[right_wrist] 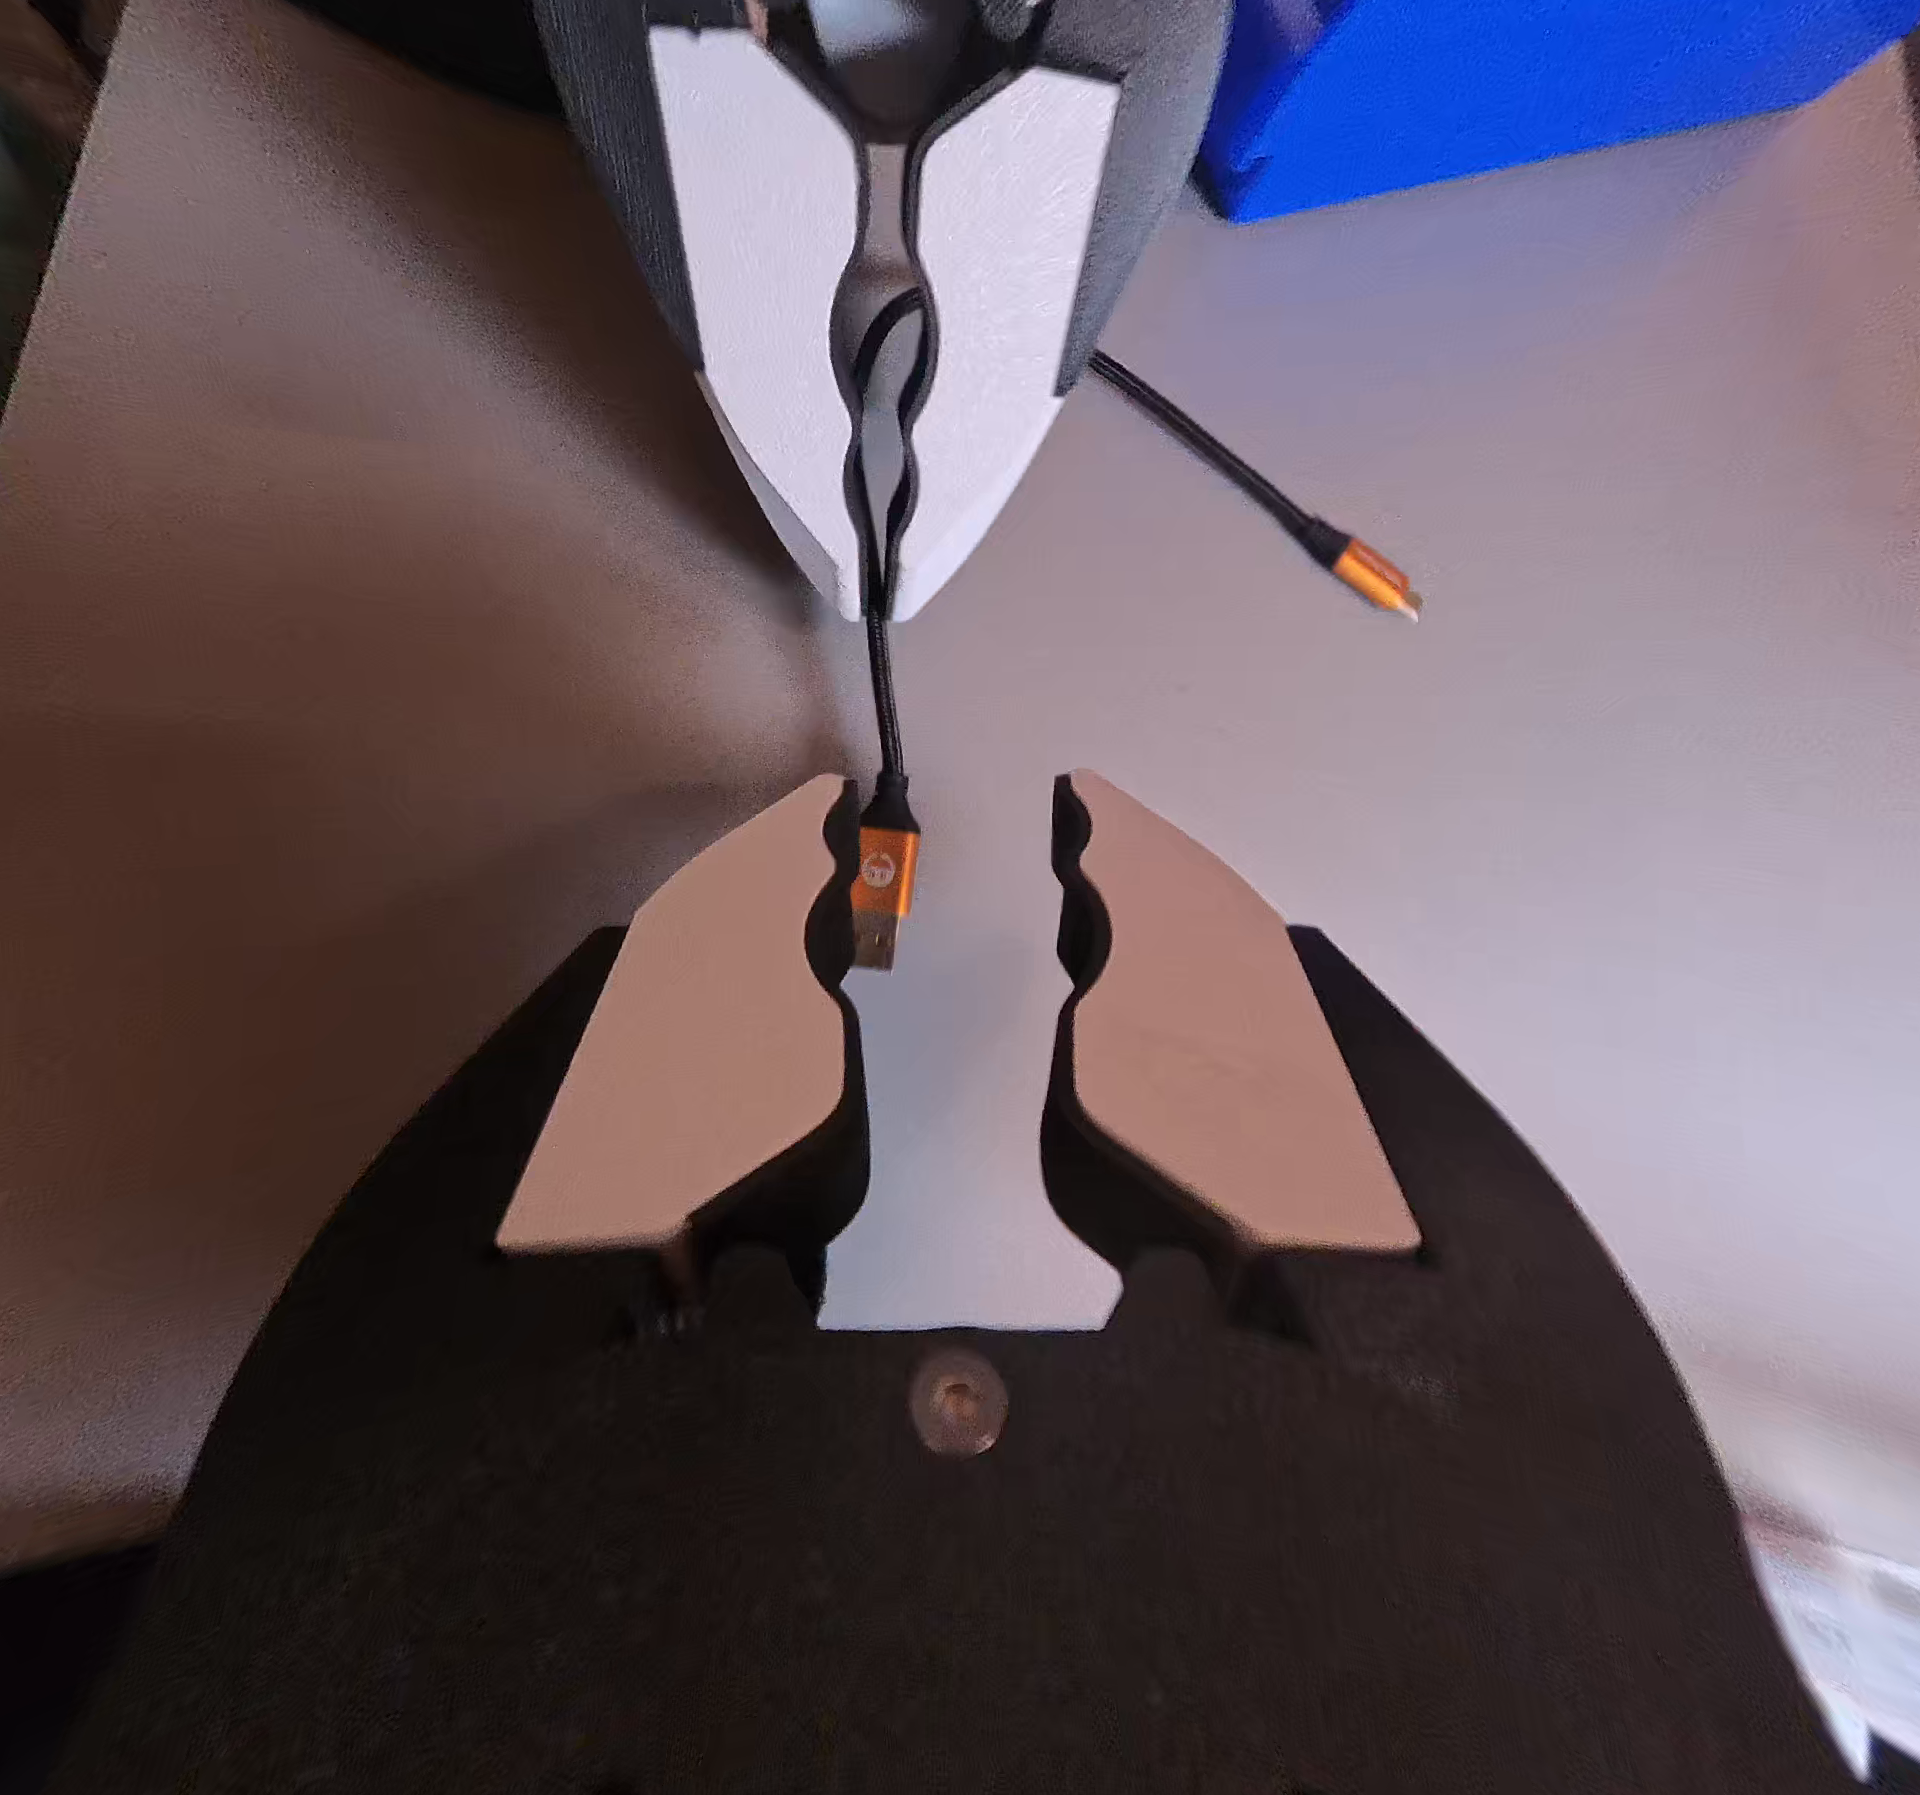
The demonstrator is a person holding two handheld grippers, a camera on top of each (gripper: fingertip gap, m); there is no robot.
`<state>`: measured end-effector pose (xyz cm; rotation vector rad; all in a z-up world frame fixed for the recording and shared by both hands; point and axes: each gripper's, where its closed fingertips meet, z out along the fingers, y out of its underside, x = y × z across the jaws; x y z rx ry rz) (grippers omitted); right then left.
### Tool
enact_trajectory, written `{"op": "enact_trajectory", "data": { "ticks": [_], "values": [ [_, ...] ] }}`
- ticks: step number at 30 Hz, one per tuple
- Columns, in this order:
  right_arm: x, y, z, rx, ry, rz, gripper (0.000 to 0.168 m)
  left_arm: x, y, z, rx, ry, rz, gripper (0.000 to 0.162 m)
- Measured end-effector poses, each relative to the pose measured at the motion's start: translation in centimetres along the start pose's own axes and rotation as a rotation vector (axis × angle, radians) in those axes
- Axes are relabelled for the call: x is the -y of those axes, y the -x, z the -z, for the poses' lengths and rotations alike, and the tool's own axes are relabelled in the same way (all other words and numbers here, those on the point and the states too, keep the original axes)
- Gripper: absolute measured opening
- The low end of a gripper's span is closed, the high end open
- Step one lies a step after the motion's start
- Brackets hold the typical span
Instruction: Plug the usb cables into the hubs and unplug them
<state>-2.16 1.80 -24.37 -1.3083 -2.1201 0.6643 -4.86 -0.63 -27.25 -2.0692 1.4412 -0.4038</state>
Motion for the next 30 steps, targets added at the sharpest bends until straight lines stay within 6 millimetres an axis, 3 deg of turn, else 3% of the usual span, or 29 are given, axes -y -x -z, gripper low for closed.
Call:
{"op": "enact_trajectory", "data": {
  "ticks": [3,5,8,11,13,15,18,21,23,26,30],
  "values": [
    [-0.5,2.0,-1.5,0.081,0.054,0.028,0.031,1.1,-0.5,0.4,0.013,-0.037,-0.018,0.004],
    [-0.8,1.8,-2.1,0.034,0.086,0.064,0.007,1.7,-0.8,0.9,-0.001,-0.073,-0.02,0.004],
    [0.0,1.5,-0.8,-0.012,0.06,0.1,0.007,3.1,-0.2,2.3,0.017,-0.195,-0.022,0.006],
    [1.2,0.0,3.1,-0.118,0.017,0.099,0.007,5.8,2.6,6.2,0.124,-0.448,0.037,0.029],
    [2.3,-1.5,6.7,-0.229,-0.04,0.096,0.007,7.1,4.8,9.9,0.225,-0.645,0.092,0.032],
    [3.5,-3.2,11.1,-0.369,-0.104,0.085,0.007,7.5,6.6,13.2,0.314,-0.792,0.154,0.032],
    [3.7,-5.6,18.0,-0.605,-0.098,0.072,0.007,7.0,7.9,15.3,0.399,-0.845,0.194,0.03],
    [1.1,-7.5,23.1,-0.81,0.065,0.056,0.007,6.8,8.3,15.6,0.456,-0.815,0.171,0.028],
    [-1.6,-8.2,24.5,-0.851,0.187,0.015,0.007,6.9,8.1,15.1,0.465,-0.79,0.15,0.028],
    [-6.4,-9.3,23.3,-0.775,0.272,-0.086,0.007,6.8,8.0,14.0,0.471,-0.737,0.122,0.027],
    [-14.7,-11.8,20.8,-0.712,0.387,-0.221,0.008,6.6,7.8,12.7,0.469,-0.677,0.1,0.025]
  ]
}}
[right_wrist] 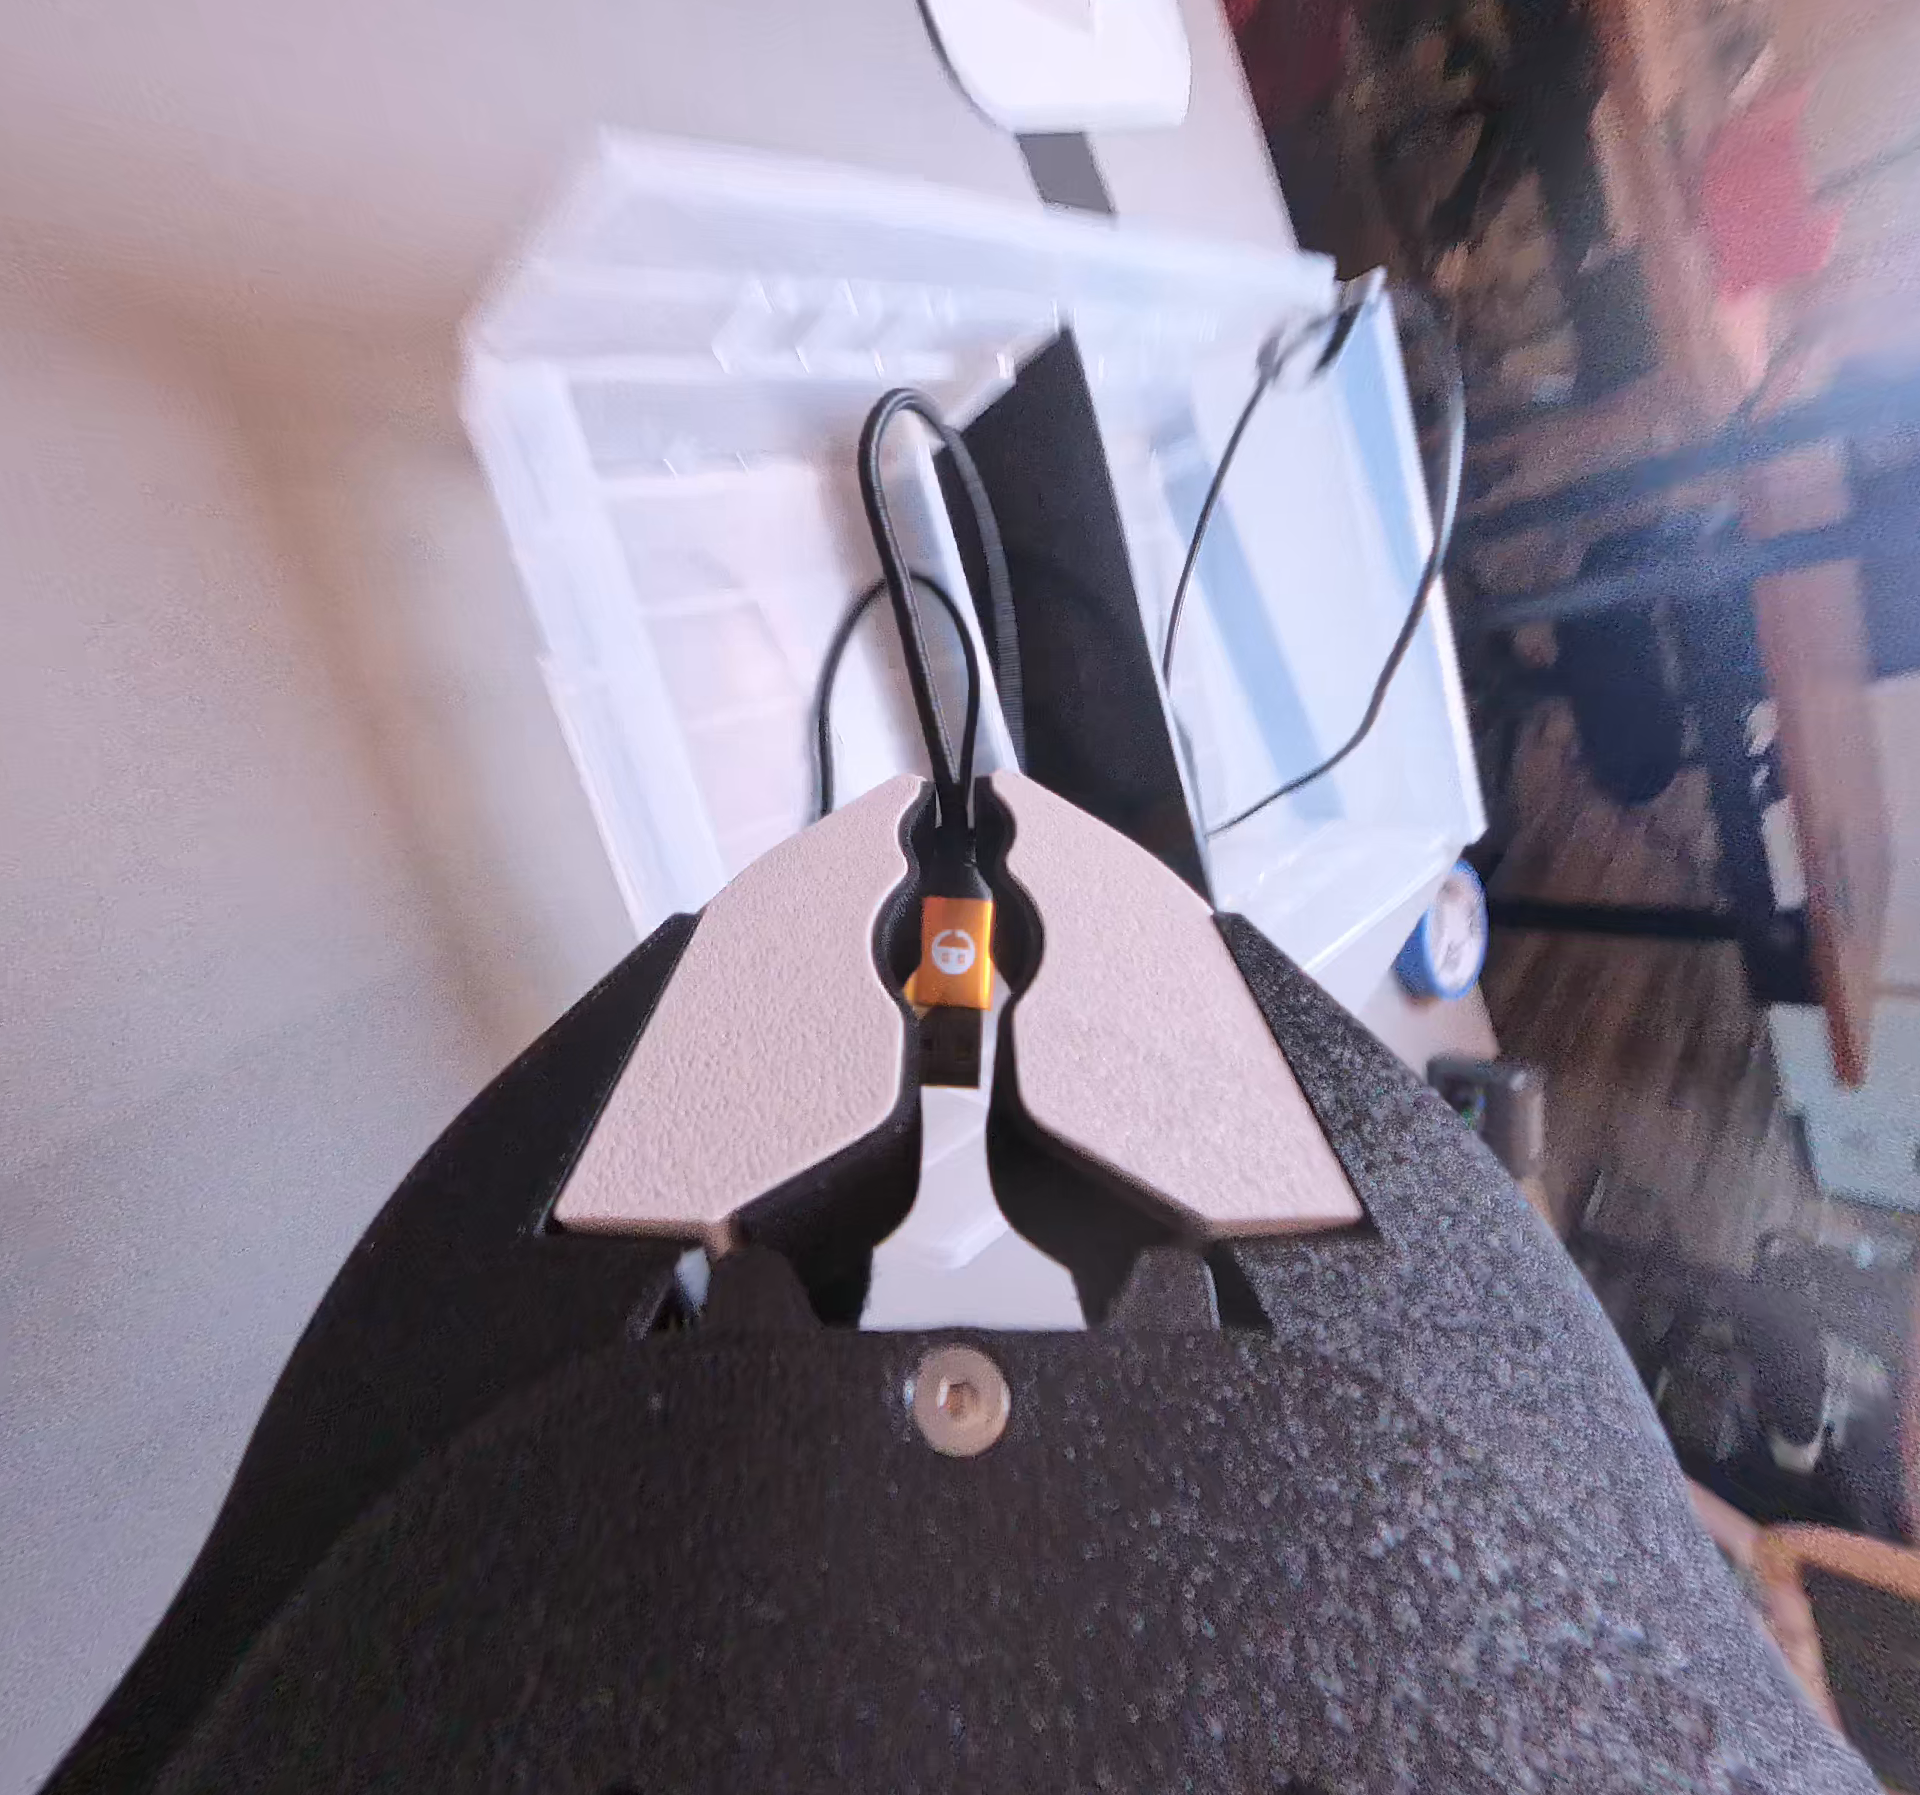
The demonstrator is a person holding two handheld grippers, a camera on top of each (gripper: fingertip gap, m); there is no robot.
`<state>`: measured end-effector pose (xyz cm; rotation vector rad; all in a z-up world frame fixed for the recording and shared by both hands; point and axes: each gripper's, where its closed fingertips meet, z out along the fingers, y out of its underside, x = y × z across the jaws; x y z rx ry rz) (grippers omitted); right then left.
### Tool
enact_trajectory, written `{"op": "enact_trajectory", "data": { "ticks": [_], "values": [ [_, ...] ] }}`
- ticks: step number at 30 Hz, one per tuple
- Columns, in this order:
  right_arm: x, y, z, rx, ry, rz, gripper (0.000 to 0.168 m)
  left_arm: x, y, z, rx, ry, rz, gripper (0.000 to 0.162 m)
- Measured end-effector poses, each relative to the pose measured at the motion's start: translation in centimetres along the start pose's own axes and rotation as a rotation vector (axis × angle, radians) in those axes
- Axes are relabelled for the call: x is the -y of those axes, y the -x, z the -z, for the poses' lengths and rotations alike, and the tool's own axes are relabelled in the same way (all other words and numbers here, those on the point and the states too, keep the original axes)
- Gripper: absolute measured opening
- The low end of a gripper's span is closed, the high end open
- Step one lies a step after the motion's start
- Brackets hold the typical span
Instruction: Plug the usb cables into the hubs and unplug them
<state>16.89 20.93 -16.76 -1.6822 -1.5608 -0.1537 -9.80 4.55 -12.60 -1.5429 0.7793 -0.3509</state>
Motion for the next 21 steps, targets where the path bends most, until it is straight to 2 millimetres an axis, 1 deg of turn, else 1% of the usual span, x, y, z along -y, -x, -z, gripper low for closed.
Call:
{"op": "enact_trajectory", "data": {
  "ticks": [1,2,3,4,6,9,11,13,15,17,18,19,21],
  "values": [
    [-1.1,-0.4,-1.2,-0.008,0.025,-0.034,0.01,-0.2,0.0,-0.1,0.003,0.009,-0.003,0.025],
    [-1.6,-0.7,-2.1,-0.008,0.026,-0.069,0.019,-0.3,0.1,-0.1,0.009,0.015,-0.006,0.025],
    [-1.6,-0.9,-2.5,-0.003,0.009,-0.108,0.025,-0.4,0.3,-0.1,0.018,0.021,-0.007,0.025],
    [-1.1,-1.2,-2.5,-0.011,-0.028,-0.145,0.028,-0.5,0.5,-0.1,0.025,0.026,-0.003,0.025],
    [0.8,-1.5,-1.8,-0.019,-0.141,-0.209,0.031,-0.7,1.1,0.0,0.036,0.029,0.016,0.025],
    [4.9,-1.6,0.2,-0.035,-0.354,-0.327,0.032,-1.4,2.4,0.1,0.072,0.049,0.047,0.025],
    [7.2,-1.3,1.4,-0.038,-0.475,-0.468,0.032,-1.7,3.5,0.4,0.107,0.056,0.068,0.025],
    [9.3,-0.3,2.3,-0.016,-0.588,-0.622,0.032,-1.3,4.9,1.2,0.142,0.045,0.105,0.025],
    [11.1,1.7,2.6,0.043,-0.657,-0.725,0.031,-0.3,7.2,2.7,0.2,0.012,0.162,0.026],
    [12.3,3.9,2.3,0.088,-0.676,-0.766,0.031,0.6,10.5,4.9,0.297,0.004,0.206,0.026],
    [12.9,5.0,2.1,0.112,-0.682,-0.774,0.031,0.6,12.4,6.2,0.351,0.022,0.219,0.026],
    [13.4,5.9,1.9,0.133,-0.687,-0.776,0.031,0.5,14.4,7.5,0.399,0.054,0.225,0.026],
    [14.0,7.4,1.3,0.155,-0.688,-0.754,0.031,-0.6,18.3,9.5,0.474,0.167,0.239,0.029]
  ]
}}
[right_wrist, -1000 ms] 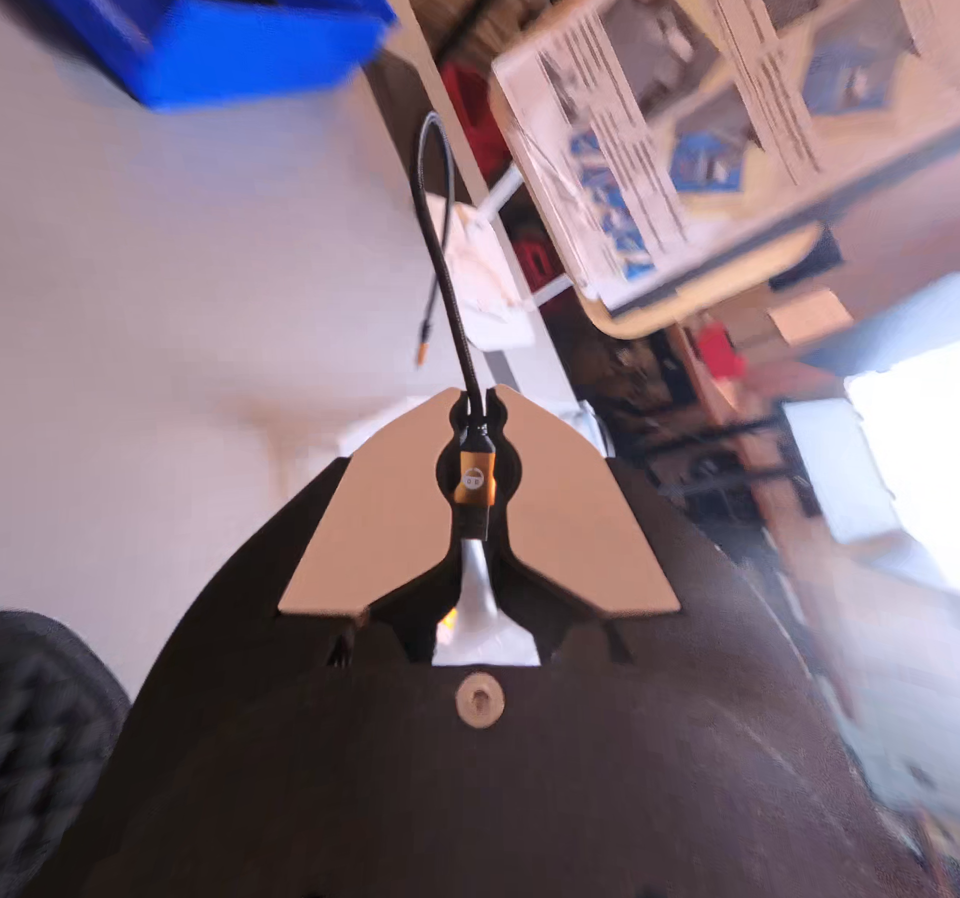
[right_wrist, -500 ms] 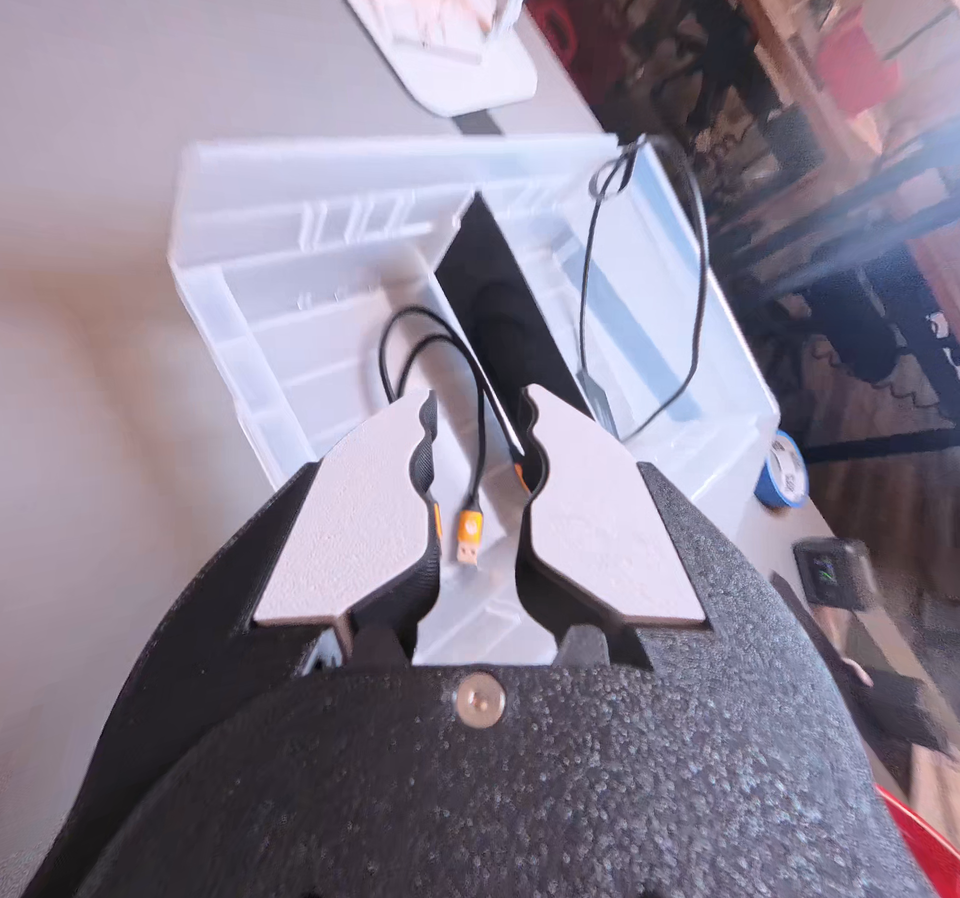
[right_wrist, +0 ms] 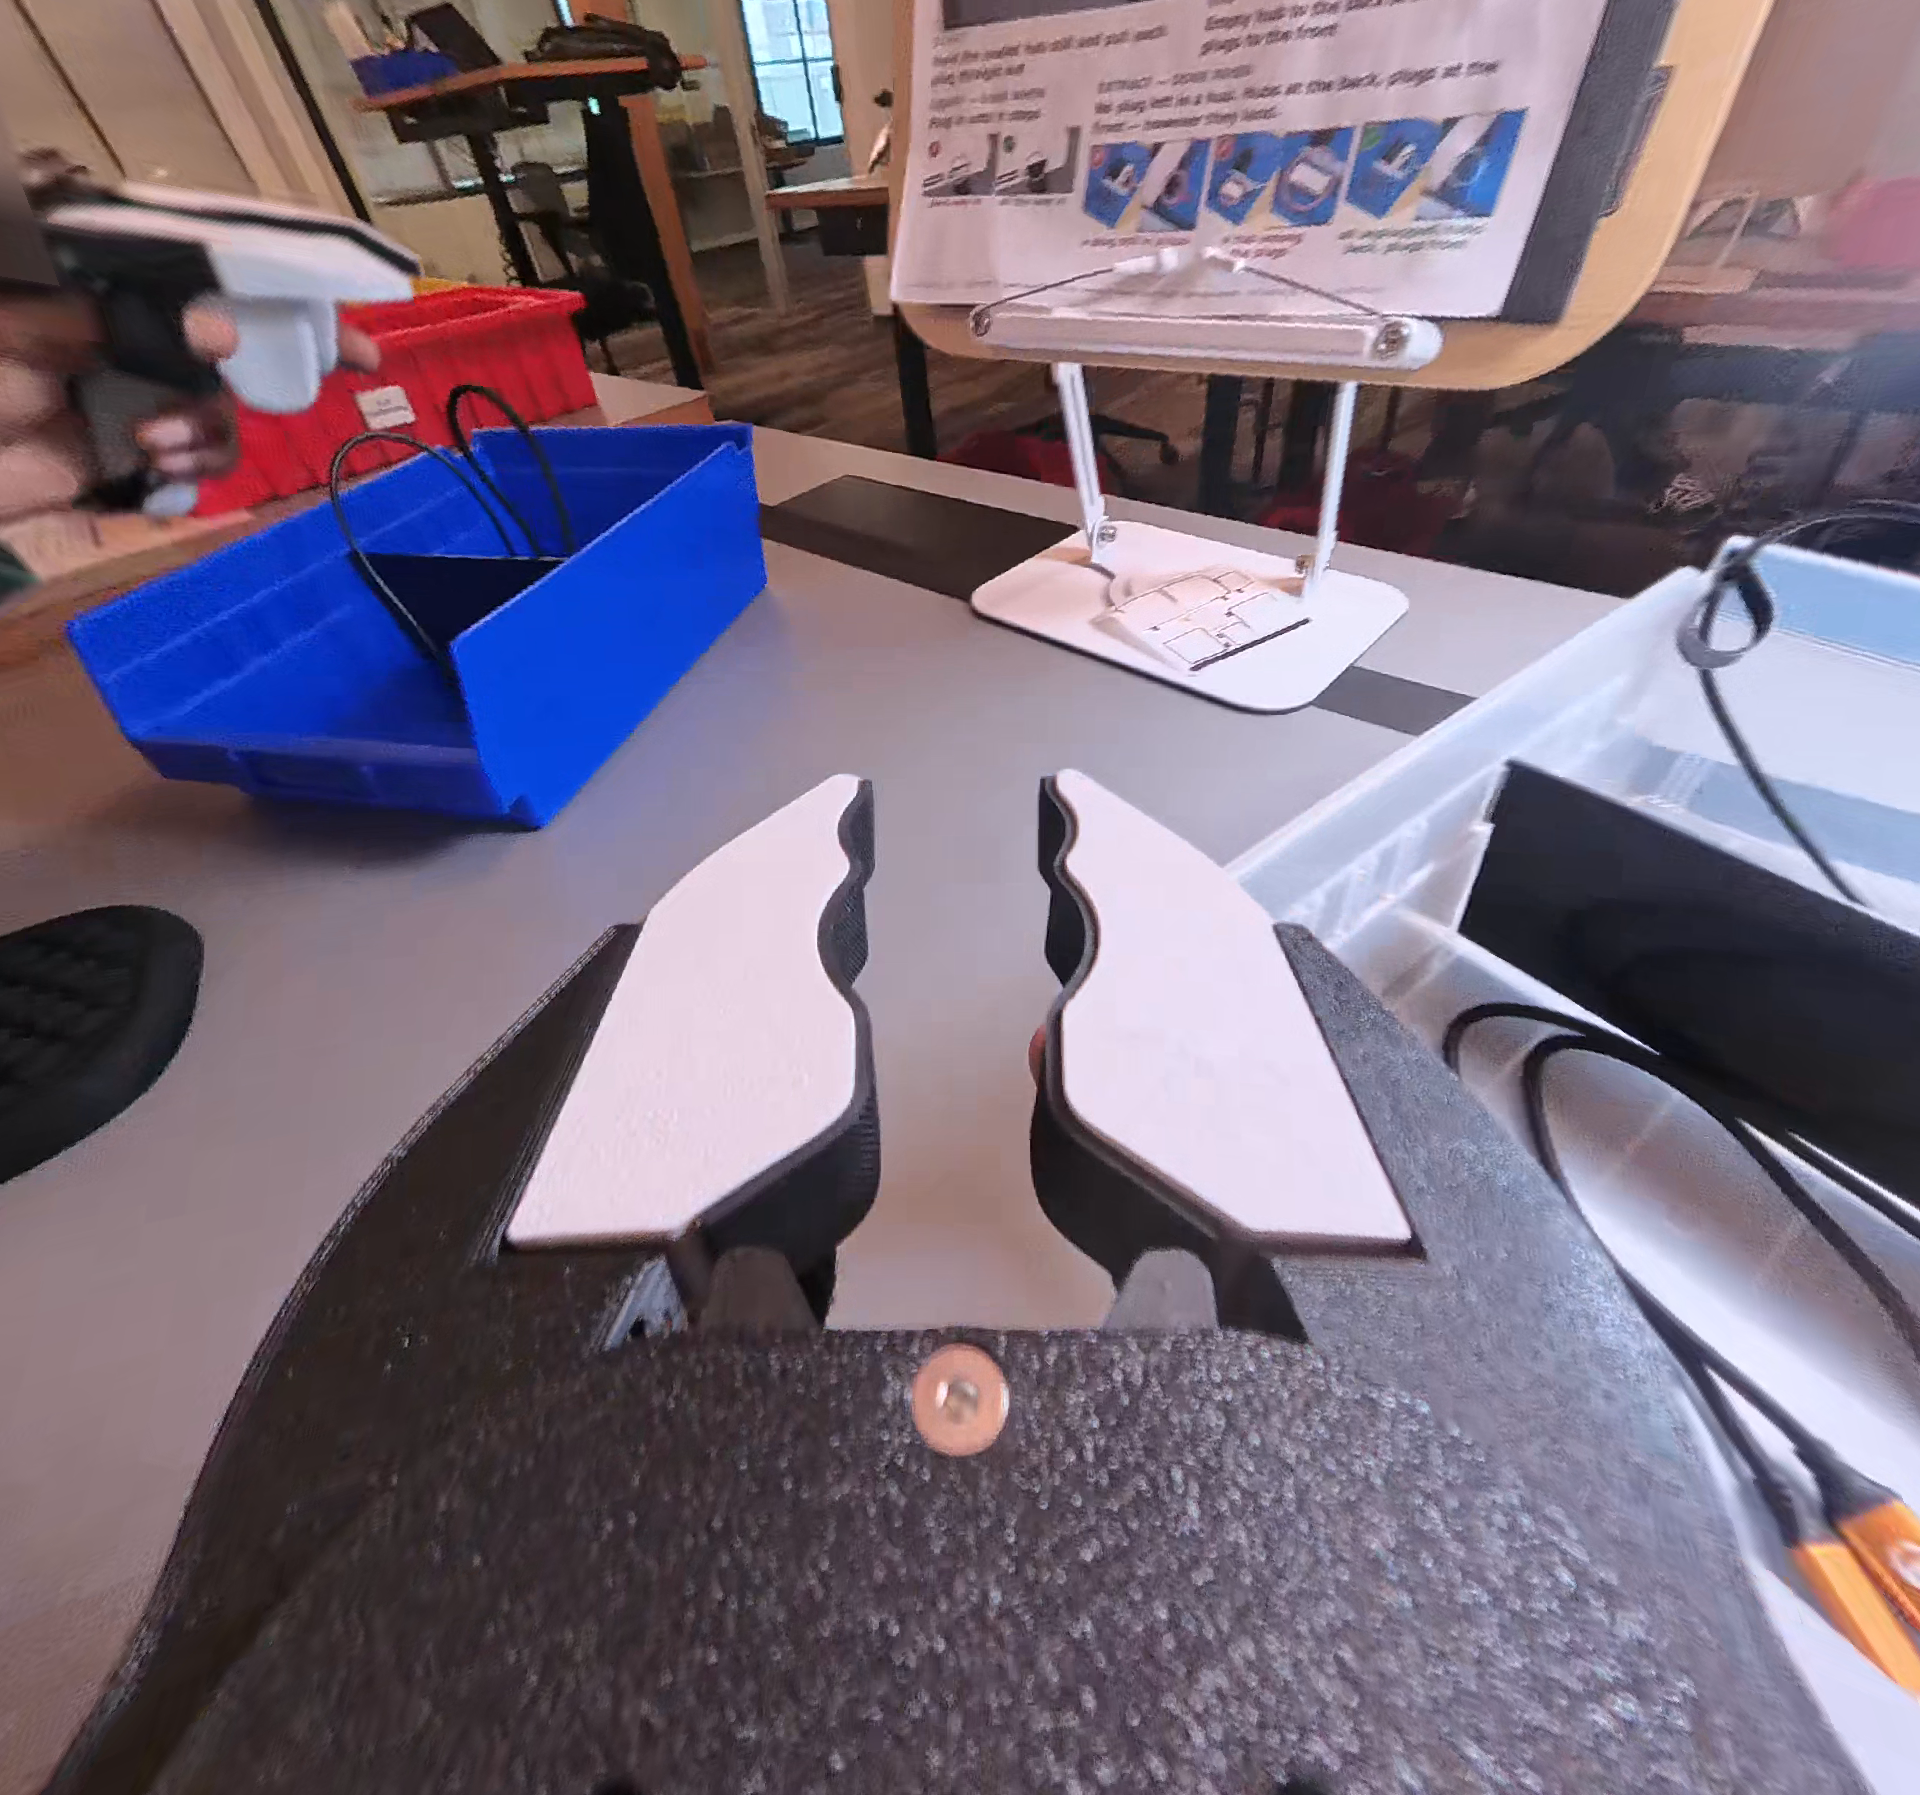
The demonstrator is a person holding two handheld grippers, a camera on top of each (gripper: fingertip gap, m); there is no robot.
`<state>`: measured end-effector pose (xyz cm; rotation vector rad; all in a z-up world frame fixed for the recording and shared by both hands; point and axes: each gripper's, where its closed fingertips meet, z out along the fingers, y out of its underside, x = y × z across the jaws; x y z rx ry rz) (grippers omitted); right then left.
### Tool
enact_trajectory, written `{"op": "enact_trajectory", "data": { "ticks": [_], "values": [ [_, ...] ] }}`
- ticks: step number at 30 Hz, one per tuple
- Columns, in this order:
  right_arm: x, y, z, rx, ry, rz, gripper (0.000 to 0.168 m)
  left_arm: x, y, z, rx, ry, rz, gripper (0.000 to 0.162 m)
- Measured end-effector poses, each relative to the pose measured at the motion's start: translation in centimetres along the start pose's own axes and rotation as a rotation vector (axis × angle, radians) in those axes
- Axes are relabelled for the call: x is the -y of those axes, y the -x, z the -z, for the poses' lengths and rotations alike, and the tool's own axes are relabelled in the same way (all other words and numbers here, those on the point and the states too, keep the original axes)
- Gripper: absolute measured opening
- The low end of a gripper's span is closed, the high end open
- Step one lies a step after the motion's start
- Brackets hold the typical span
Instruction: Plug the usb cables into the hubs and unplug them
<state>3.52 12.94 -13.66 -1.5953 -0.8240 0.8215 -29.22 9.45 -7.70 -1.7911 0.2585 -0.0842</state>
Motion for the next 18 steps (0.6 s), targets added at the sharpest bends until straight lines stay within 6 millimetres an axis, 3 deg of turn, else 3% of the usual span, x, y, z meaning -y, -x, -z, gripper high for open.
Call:
{"op": "enact_trajectory", "data": {
  "ticks": [3,6,8,13,15,17,18],
  "values": [
    [-1.3,0.7,-0.9,0.035,0.008,0.006,0.03,-2.6,5.8,-1.6,0.069,0.252,-0.023,0.031],
    [-2.1,1.2,-1.2,0.072,0.022,-0.019,0.029,-6.7,9.4,-3.1,0.063,0.527,0.008,0.039],
    [-2.4,1.2,-1.0,0.075,0.03,-0.006,0.028,-7.4,8.9,-3.4,-0.044,0.591,0.054,0.047],
    [-2.8,1.1,-0.4,0.106,0.031,0.006,0.026,-5.1,6.3,-1.1,-0.27,0.529,-0.031,0.047],
    [-3.0,1.1,-0.6,0.123,0.039,-0.018,0.026,-6.3,6.7,-0.1,-0.275,0.596,-0.081,0.05],
    [-3.1,1.4,-0.9,0.146,0.048,-0.042,0.025,-9.4,7.7,0.4,-0.221,0.741,-0.194,0.054],
    [-3.1,1.6,-1.0,0.157,0.051,-0.044,0.025,-10.7,8.0,0.4,-0.202,0.79,-0.242,0.045]
  ]
}}
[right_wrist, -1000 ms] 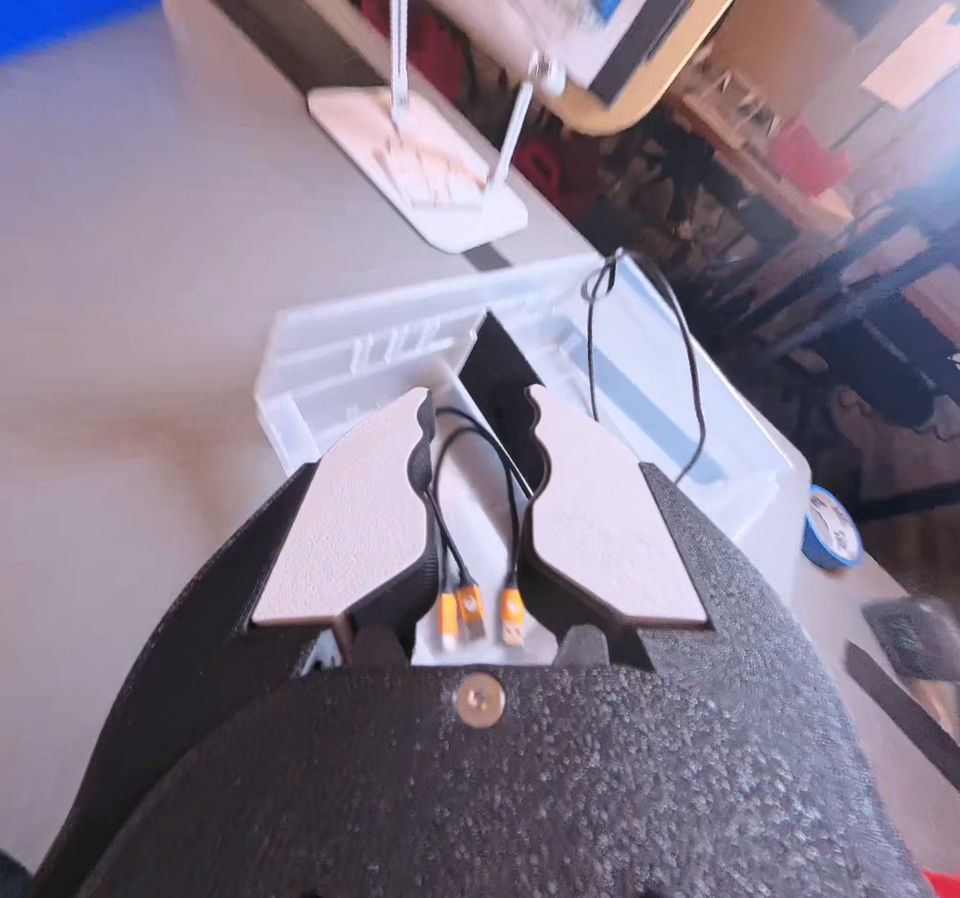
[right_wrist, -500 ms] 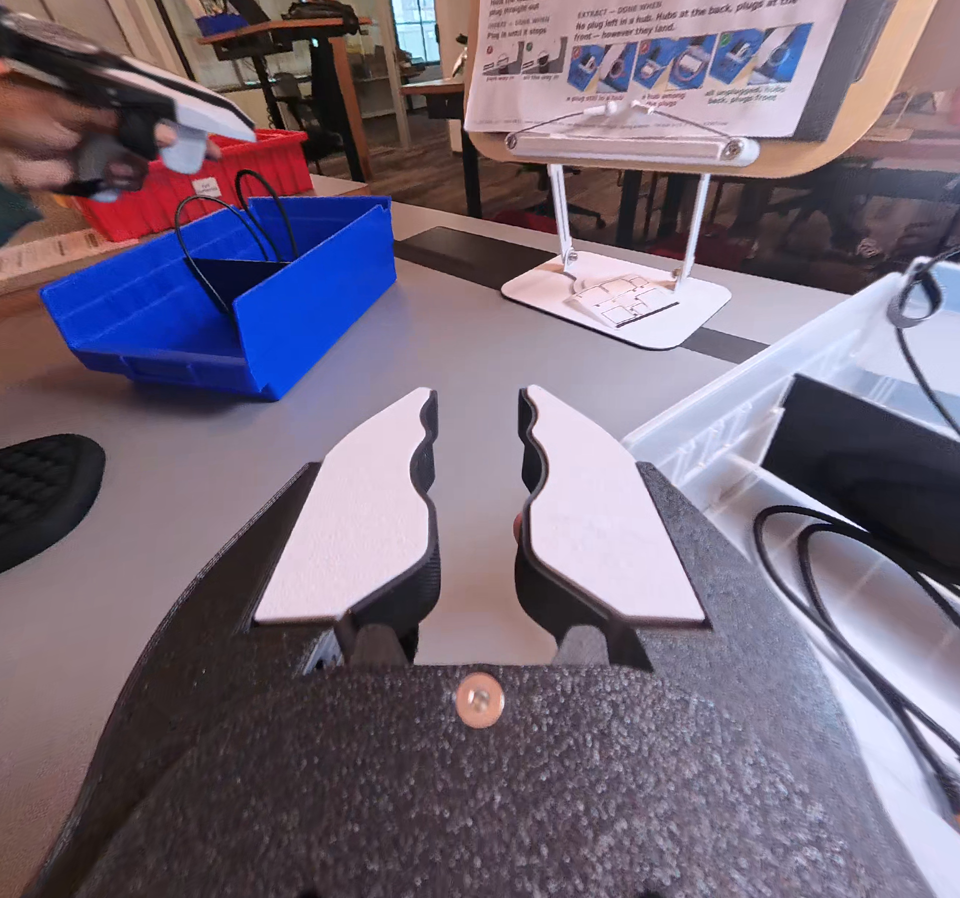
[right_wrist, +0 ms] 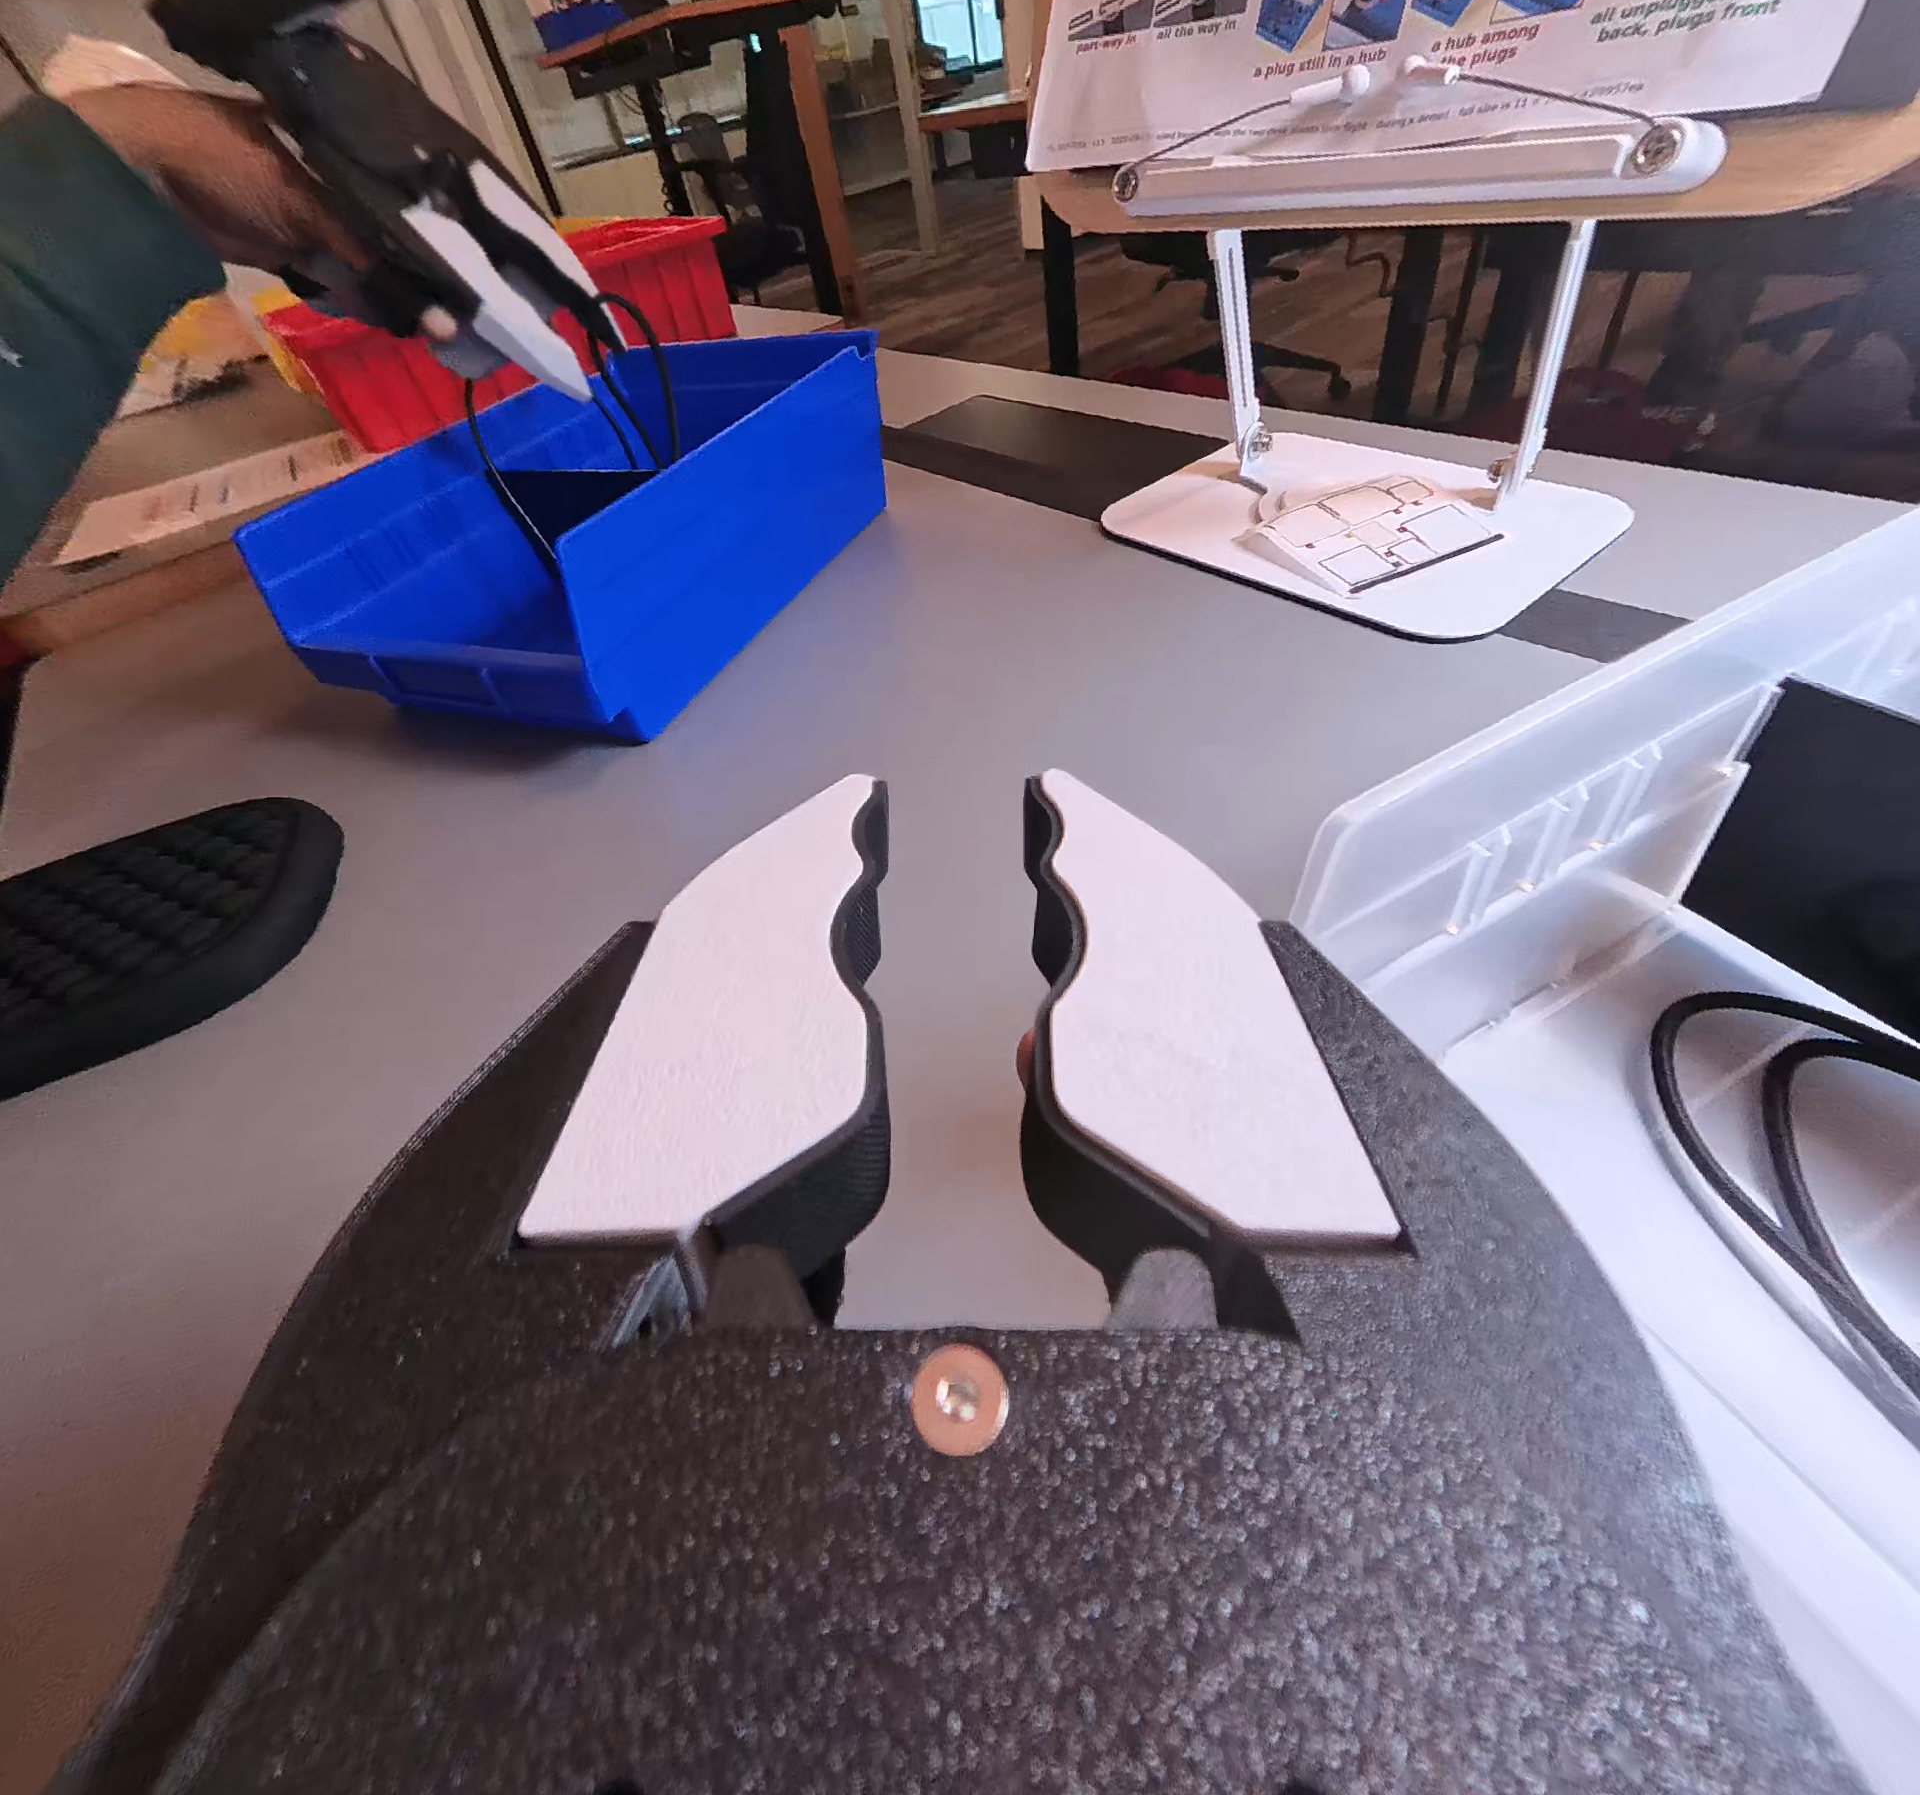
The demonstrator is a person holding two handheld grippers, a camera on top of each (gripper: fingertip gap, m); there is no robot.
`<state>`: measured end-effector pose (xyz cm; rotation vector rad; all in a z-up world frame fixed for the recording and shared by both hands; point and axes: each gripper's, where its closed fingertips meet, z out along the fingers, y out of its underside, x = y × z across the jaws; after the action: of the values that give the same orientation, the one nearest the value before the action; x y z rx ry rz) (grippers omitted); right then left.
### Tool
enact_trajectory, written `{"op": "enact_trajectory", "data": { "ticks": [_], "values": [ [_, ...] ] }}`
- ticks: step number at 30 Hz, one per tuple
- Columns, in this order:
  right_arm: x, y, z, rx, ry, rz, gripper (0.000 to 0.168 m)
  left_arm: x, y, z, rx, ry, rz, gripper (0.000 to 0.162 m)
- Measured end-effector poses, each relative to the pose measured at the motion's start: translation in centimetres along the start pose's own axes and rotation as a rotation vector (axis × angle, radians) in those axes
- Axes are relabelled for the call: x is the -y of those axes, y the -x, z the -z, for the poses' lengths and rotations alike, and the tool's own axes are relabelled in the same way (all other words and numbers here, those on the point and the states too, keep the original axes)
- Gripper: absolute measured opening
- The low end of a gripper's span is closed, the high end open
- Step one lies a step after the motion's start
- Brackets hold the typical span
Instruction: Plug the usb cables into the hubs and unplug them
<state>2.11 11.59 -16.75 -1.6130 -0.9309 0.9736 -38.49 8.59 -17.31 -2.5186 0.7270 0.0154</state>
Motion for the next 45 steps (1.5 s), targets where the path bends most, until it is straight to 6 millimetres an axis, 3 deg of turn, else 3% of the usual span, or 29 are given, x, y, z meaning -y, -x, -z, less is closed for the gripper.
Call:
{"op": "enact_trajectory", "data": {
  "ticks": [2,5,11,14,18,21,25,27,29,32,35,39,42,45],
  "values": [
    [-0.1,0.6,-0.1,0.015,0.014,0.018,0.025,-0.4,0.4,-1.2,0.054,0.029,-0.04,0.005],
    [-0.6,1.4,0.1,0.038,0.05,0.052,0.025,0.6,2.1,-0.1,0.202,0.023,-0.078,0.005],
    [-0.5,2.7,-0.3,0.081,0.056,0.094,0.025,6.7,1.0,7.8,0.339,-0.157,-0.175,0.004],
    [0.4,3.8,-0.4,0.109,0.032,0.142,0.026,10.0,-1.4,11.7,0.372,-0.254,-0.256,0.004],
    [1.9,4.9,-0.3,0.119,0.0,0.212,0.036,14.3,-7.1,14.3,0.314,-0.405,-0.333,0.004],
    [0.9,6.5,-1.0,0.175,0.026,0.177,0.054,17.2,-12.8,14.0,0.177,-0.534,-0.308,0.004],
    [-0.5,10.5,-2.5,0.313,-0.041,0.008,0.074,21.1,-21.4,13.2,-0.066,-0.708,-0.288,0.004],
    [1.6,11.5,-2.2,0.335,-0.185,-0.02,0.082,22.8,-25.5,13.1,-0.189,-0.782,-0.282,0.004],
    [5.2,10.7,-1.1,0.285,-0.349,-0.046,0.091,23.9,-29.1,13.4,-0.308,-0.844,-0.278,0.004],
    [9.3,8.6,1.8,0.223,-0.541,-0.013,0.091,24.0,-33.0,13.5,-0.499,-0.886,-0.259,0.004],
    [8.9,9.7,3.3,0.332,-0.529,0.123,0.078,23.4,-34.6,13.0,-0.623,-0.894,-0.214,0.004],
    [7.1,10.4,3.7,0.404,-0.432,0.153,0.072,21.7,-34.6,12.1,-0.634,-0.932,-0.246,0.004],
    [6.5,10.9,4.3,0.483,-0.38,0.155,0.072,19.7,-34.1,13.1,-0.699,-1.021,-0.25,0.024],
    [5.8,11.2,4.4,0.528,-0.343,0.174,0.071,17.9,-31.6,12.7,-0.712,-1.072,-0.211,0.027]
  ]
}}
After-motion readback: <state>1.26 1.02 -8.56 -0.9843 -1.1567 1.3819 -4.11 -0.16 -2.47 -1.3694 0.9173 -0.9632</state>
